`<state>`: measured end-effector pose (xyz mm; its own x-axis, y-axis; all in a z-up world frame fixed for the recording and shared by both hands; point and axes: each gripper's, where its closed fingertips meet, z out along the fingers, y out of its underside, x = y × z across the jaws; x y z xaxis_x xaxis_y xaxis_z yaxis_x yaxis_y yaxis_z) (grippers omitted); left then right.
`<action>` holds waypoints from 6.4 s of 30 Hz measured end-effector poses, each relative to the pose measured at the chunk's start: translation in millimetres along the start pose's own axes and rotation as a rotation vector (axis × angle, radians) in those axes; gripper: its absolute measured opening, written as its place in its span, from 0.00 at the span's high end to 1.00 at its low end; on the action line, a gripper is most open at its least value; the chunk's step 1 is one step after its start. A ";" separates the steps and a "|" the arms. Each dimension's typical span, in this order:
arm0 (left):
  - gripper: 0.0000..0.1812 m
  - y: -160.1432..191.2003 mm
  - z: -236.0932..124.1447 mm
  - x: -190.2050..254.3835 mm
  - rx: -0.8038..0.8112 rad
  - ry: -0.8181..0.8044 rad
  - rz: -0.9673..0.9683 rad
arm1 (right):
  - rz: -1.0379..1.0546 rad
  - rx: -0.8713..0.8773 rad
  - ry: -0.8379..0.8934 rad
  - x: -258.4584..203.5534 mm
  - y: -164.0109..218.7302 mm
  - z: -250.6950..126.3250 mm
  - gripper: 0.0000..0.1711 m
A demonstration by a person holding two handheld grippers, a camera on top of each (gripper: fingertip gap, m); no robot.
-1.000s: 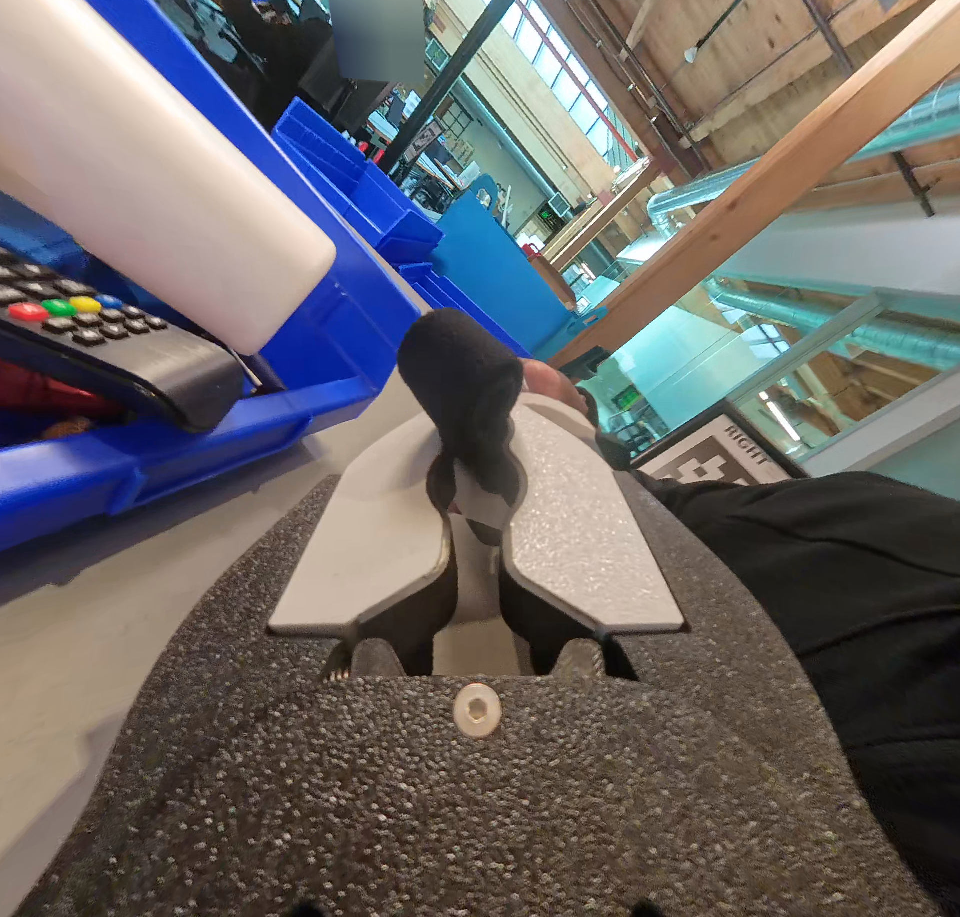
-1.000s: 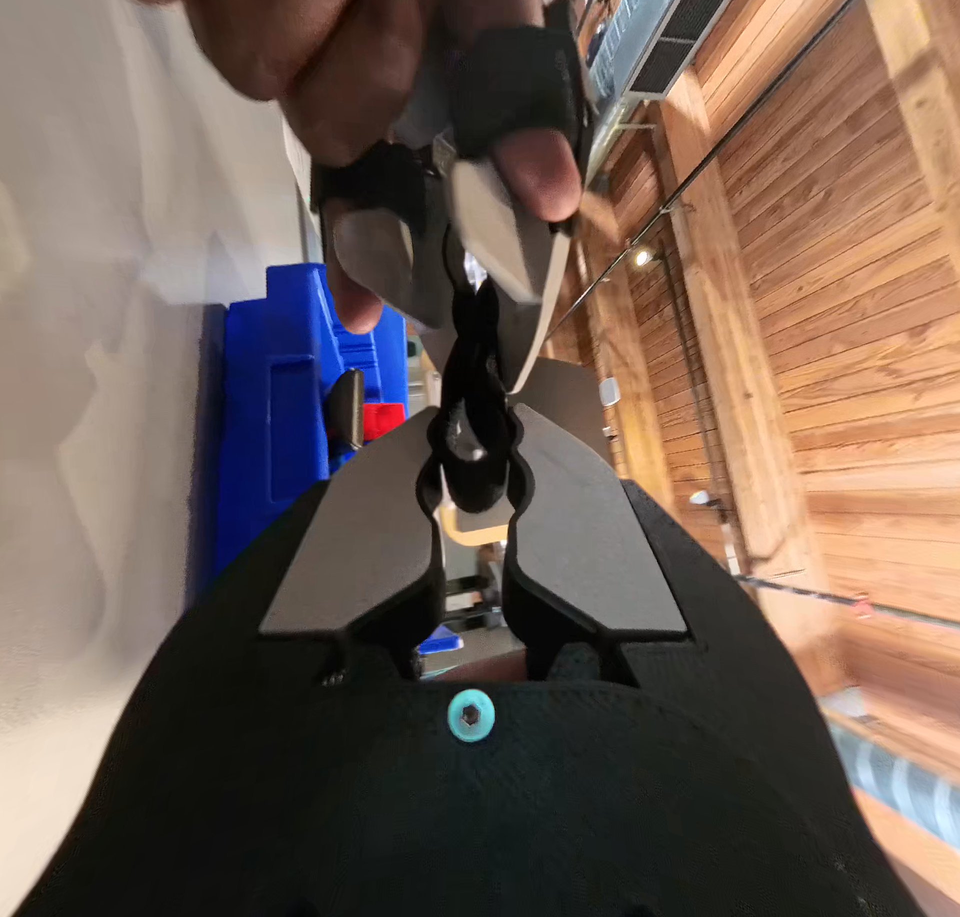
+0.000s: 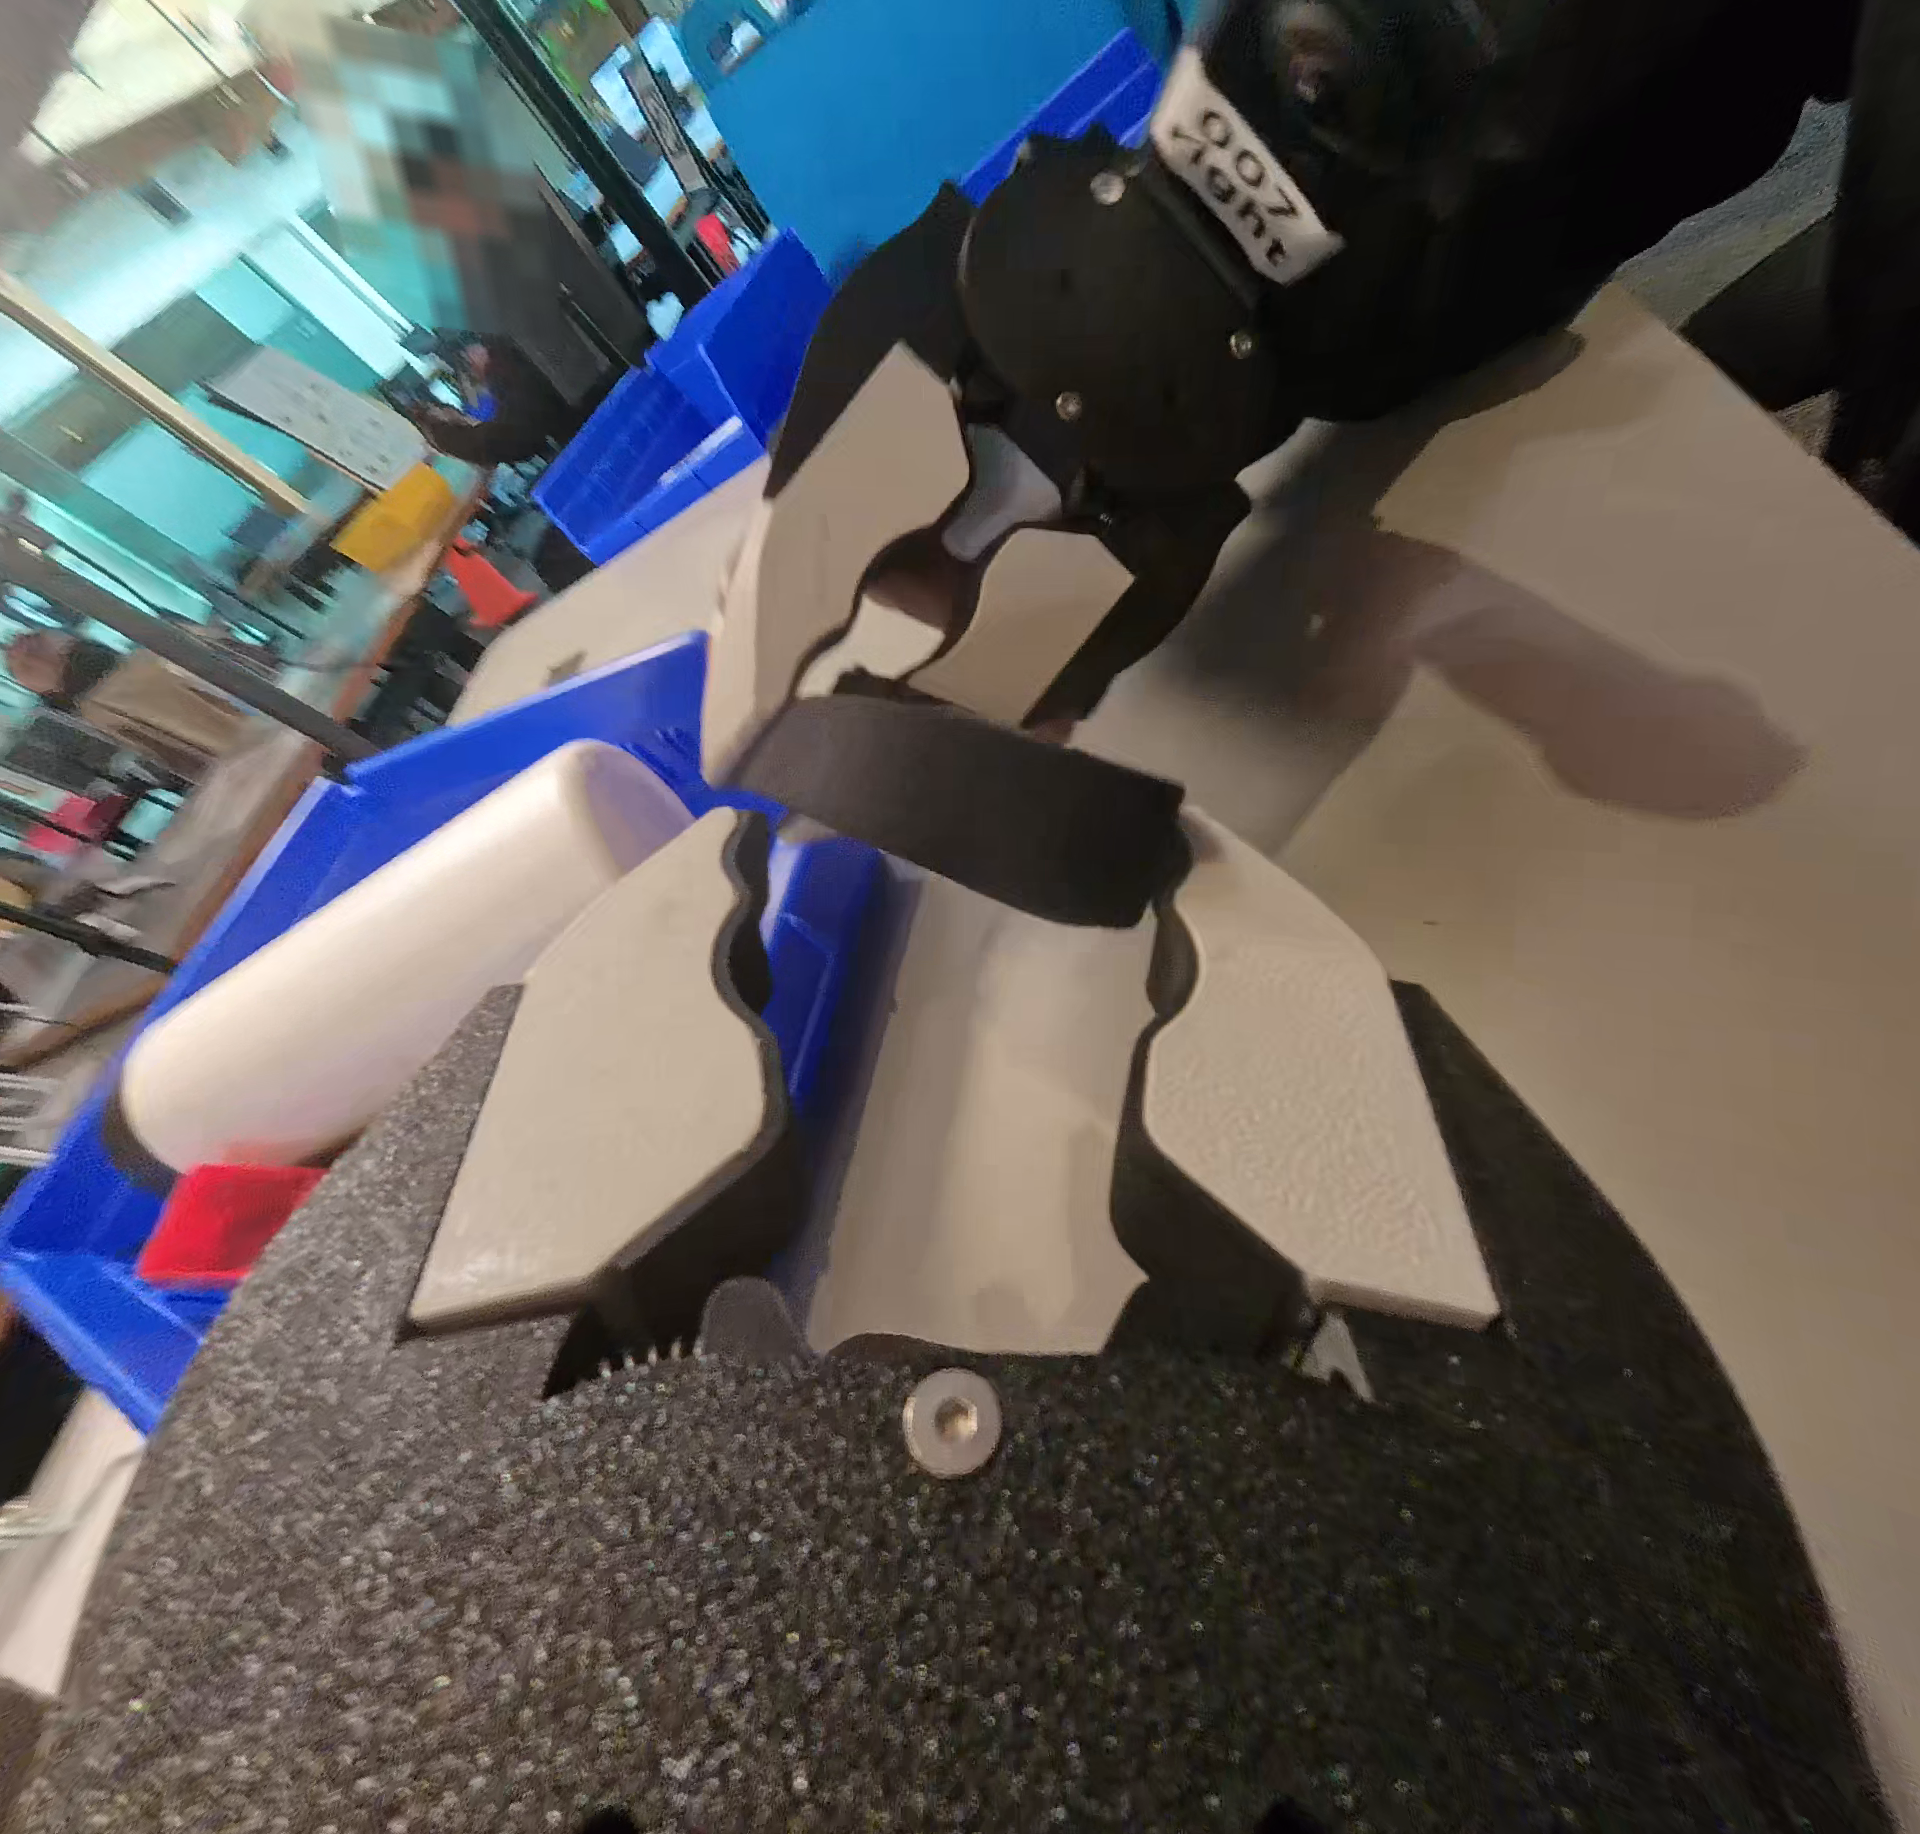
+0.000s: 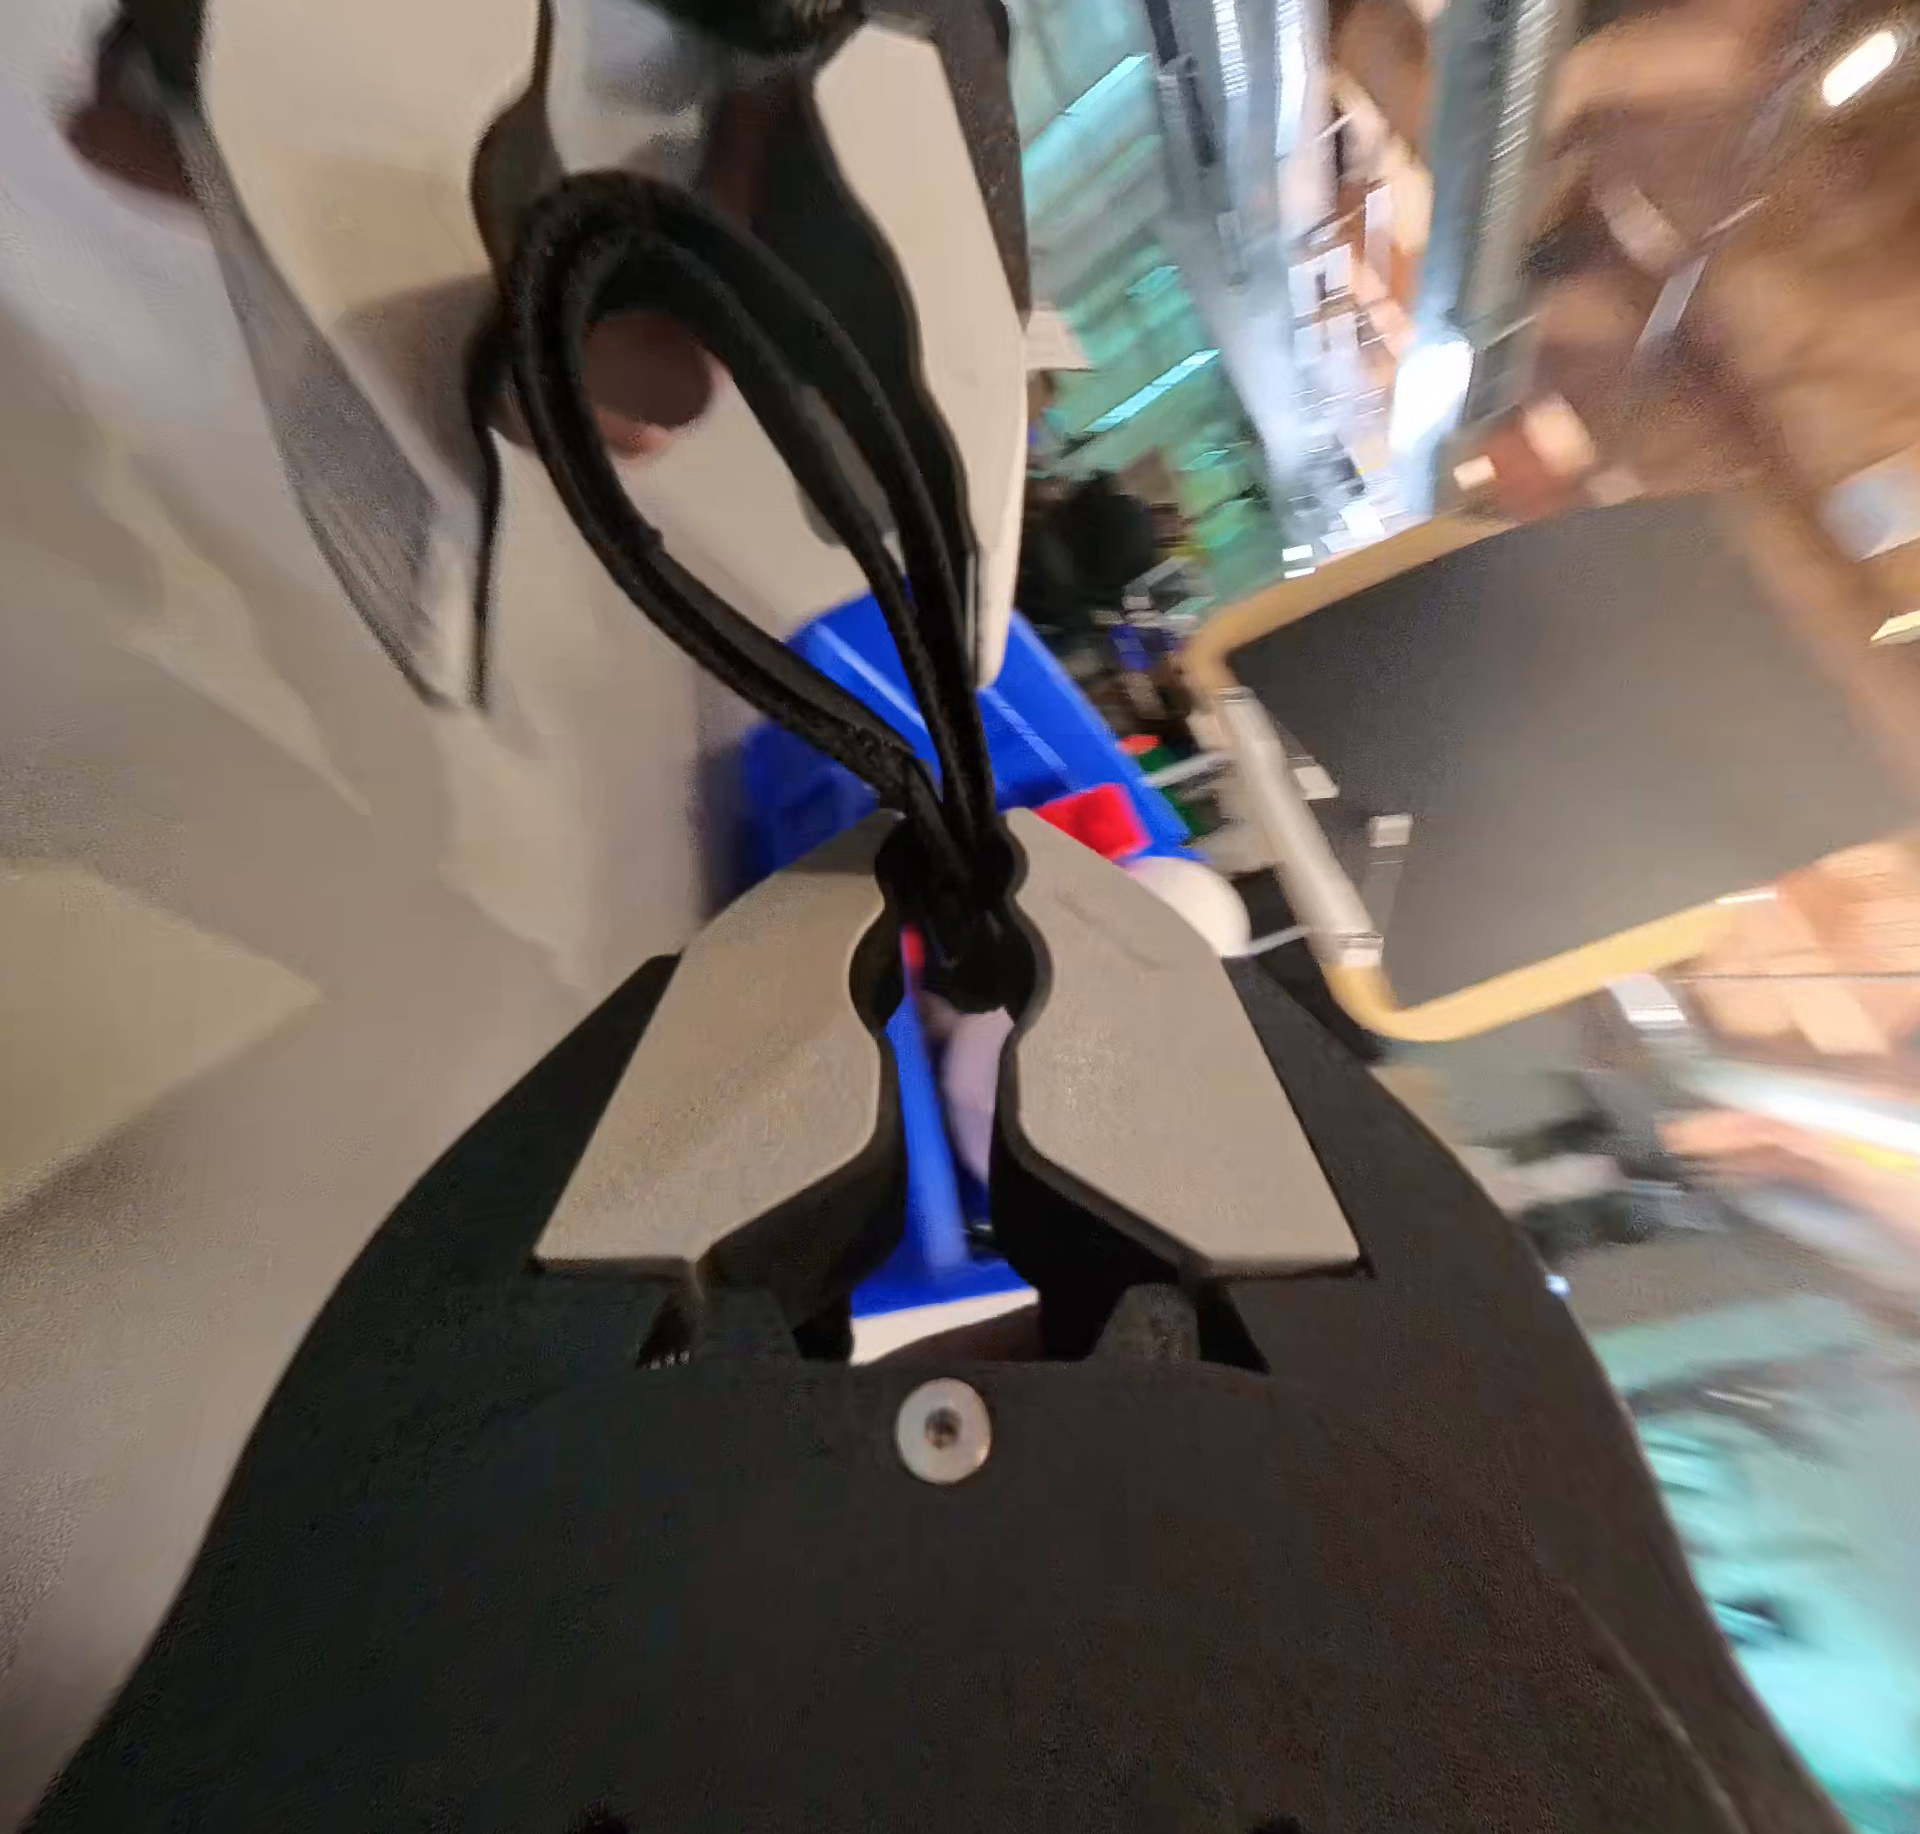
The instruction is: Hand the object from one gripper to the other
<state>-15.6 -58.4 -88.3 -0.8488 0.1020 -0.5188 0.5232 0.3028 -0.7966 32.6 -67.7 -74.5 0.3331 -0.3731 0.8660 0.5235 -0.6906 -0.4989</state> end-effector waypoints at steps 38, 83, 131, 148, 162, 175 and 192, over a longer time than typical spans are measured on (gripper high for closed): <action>0.94 -6.2 5.8 -9.8 0.193 0.195 -0.828 | 0.189 -0.040 0.215 39.5 13.6 -4.0 0.80; 0.68 12.1 -3.7 -35.8 0.050 -0.032 -0.619 | 0.368 0.138 -0.019 11.5 -17.8 -8.2 0.95; 0.93 51.3 5.6 1.7 -0.389 -0.057 0.264 | -0.030 0.084 -0.293 -47.6 -19.3 -14.2 0.67; 0.76 18.5 -18.4 -55.2 -0.081 -0.231 -0.376 | -0.144 0.027 0.018 -1.6 -9.1 -7.9 0.91; 0.62 32.4 -1.2 -38.6 -0.002 -0.085 -0.576 | 0.492 0.212 0.009 35.1 -20.2 -16.2 0.91; 0.71 -9.4 -11.9 -42.2 0.271 -0.126 -0.463 | 0.737 0.356 -0.250 12.8 -39.3 -22.0 0.91; 0.64 -10.3 -15.5 -36.8 0.250 -0.070 -0.425 | 0.739 0.395 -0.364 6.9 -44.6 -29.8 0.91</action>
<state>9.0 -50.6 -56.2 -0.9884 -0.0473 -0.1444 0.1411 0.0666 -0.9877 -11.8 -57.9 -45.2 0.8820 -0.3710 0.2907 0.2870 -0.0665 -0.9556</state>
